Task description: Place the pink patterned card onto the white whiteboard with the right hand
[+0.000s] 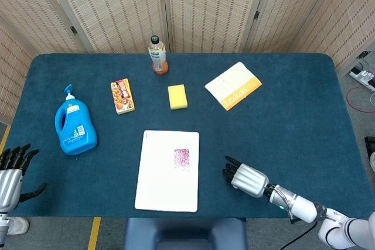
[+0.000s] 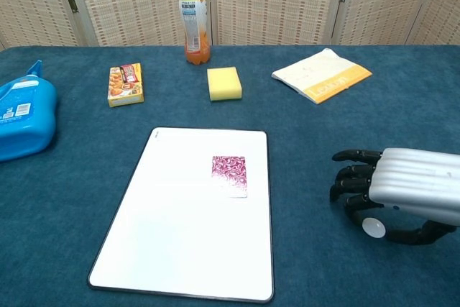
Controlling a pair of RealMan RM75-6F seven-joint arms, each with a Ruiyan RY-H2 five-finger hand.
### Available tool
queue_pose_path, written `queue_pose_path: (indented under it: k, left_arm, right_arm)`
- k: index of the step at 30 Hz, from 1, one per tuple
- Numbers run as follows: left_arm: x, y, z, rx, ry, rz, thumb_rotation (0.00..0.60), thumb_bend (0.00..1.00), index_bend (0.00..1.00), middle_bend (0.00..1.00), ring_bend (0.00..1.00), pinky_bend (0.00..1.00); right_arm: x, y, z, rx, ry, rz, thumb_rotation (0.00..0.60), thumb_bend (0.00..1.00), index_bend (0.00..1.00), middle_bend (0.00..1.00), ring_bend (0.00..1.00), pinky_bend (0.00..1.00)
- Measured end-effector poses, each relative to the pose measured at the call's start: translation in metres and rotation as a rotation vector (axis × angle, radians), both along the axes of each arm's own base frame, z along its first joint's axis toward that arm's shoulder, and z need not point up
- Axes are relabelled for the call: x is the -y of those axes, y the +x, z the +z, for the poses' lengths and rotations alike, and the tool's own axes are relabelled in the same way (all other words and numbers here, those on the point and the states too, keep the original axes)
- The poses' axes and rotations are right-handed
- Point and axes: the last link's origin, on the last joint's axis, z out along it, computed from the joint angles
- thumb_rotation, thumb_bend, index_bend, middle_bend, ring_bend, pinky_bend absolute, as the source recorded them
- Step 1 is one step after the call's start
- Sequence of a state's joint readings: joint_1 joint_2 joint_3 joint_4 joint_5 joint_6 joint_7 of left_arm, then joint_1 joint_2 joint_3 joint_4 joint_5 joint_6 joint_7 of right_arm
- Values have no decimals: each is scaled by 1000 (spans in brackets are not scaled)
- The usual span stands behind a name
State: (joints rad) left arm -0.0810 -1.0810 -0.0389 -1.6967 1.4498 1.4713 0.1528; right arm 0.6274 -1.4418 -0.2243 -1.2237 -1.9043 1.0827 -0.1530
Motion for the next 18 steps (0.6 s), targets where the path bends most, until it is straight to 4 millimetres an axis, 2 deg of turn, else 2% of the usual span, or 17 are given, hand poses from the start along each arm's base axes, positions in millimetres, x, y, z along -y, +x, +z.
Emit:
queue_pose_path:
  k: [9, 18]
  left_arm:
    - [1, -1, 0, 0, 1, 3, 600, 246, 197, 103, 94, 0]
    - [1, -2, 0, 2, -3, 8, 600, 246, 196, 102, 93, 0]
  right_arm:
    - [0, 4, -1, 5, 5, 6, 600, 330, 492, 277, 194, 44]
    - [2, 10, -1, 18, 1, 11, 600, 330, 496, 286, 199, 44]
